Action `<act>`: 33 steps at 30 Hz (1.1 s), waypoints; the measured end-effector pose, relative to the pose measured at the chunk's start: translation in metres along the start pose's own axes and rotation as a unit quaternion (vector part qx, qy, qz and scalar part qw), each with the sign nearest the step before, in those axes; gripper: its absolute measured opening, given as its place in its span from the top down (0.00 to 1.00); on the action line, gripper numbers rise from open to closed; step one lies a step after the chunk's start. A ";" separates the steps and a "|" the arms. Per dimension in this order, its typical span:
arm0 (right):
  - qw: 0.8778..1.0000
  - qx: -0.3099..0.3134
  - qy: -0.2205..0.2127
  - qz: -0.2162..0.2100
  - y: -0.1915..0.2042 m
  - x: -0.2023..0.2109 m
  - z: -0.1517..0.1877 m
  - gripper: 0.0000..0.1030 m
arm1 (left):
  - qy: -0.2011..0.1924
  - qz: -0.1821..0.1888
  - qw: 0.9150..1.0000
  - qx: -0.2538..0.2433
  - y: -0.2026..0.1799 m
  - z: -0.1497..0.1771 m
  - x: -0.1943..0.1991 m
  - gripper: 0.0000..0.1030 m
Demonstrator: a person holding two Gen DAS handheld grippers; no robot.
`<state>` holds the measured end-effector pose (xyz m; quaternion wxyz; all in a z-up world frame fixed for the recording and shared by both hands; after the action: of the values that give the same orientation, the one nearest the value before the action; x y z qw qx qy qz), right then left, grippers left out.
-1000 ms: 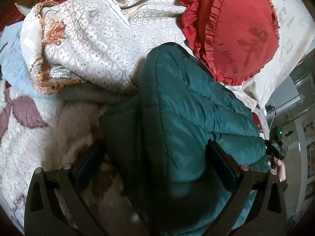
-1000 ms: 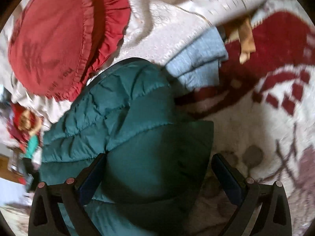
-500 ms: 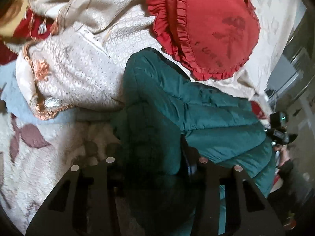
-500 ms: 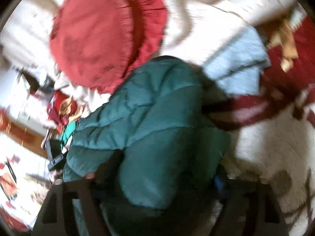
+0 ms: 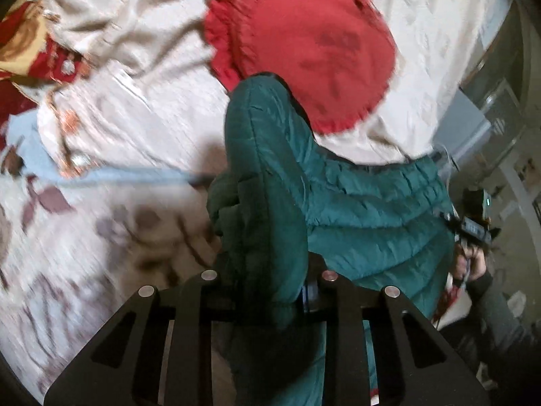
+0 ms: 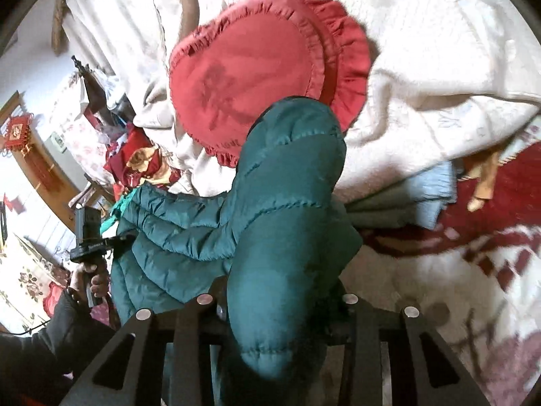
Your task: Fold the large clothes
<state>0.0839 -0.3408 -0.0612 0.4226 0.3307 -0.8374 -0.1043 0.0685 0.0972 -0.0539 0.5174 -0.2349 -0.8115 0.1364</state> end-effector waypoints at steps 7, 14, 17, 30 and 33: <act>0.997 -0.069 0.044 0.014 -0.038 0.006 0.027 0.56 | 0.011 -0.024 0.999 0.033 0.001 -0.007 -0.021 0.50; 0.982 -0.184 0.032 0.034 -0.066 0.019 0.025 0.40 | -0.009 -0.028 0.995 0.096 0.017 -0.004 0.001 0.39; 0.971 -0.238 -0.020 0.019 -0.068 0.046 0.025 0.39 | -0.055 -0.060 0.987 0.137 0.021 0.010 0.035 0.39; 0.968 -0.022 -0.128 0.217 0.176 0.122 0.145 0.00 | -0.067 -0.212 0.974 -0.036 -0.158 0.152 0.073 0.00; 0.962 -0.036 -0.094 0.252 0.184 0.107 0.193 0.00 | -0.054 -0.224 0.973 -0.020 -0.172 0.181 0.060 0.00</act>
<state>-0.1969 -0.2900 -0.0295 0.3659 0.0820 -0.9254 -0.0554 -0.1579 -0.0145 -0.0047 0.4857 -0.0497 -0.8726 0.0127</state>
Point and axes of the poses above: each gripper's, at about its wrist camera, not at the fingertips, and x roughly against the way its jaws point, y to its left, z to its underside, the point moved 6 cm from there along -x, roughly the way its jaws point, and after that the axes turned 13 degrees about y, right-handed, at the moved point
